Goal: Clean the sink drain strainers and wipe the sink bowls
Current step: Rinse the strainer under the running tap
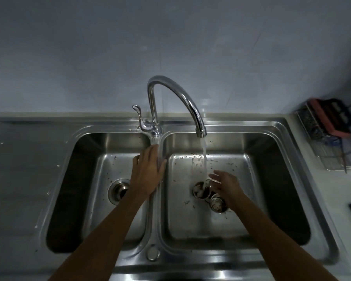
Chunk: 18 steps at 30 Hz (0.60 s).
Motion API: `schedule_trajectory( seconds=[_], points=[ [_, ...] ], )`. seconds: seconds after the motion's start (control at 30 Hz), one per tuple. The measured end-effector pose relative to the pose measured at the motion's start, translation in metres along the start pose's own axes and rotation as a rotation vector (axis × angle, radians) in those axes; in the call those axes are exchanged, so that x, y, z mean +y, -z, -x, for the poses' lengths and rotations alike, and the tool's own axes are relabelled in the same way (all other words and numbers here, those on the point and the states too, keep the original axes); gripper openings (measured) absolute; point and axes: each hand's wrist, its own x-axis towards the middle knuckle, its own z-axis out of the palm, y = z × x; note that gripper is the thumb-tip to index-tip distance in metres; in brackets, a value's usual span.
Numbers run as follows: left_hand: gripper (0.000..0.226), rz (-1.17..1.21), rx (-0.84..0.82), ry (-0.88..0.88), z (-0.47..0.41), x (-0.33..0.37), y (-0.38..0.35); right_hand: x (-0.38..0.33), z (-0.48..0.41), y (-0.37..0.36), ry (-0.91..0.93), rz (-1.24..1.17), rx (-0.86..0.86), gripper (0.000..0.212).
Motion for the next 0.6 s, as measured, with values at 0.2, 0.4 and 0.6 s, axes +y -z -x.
schedule_trajectory(
  seconds=[0.2,0.4,0.6],
  points=[
    [0.072,-0.114,-0.013,-0.072,0.041,0.028,-0.037,0.047,-0.010,0.081,0.217,1.189,0.174,0.058],
    [0.074,-0.234,0.030,-0.087,0.050,0.028,-0.055,0.084,-0.026,0.069,0.227,1.461,0.004,0.101],
    [0.073,-0.249,0.070,-0.095,0.051,0.025,-0.059,0.089,-0.041,0.048,0.260,1.527,0.090,0.081]
  ],
)
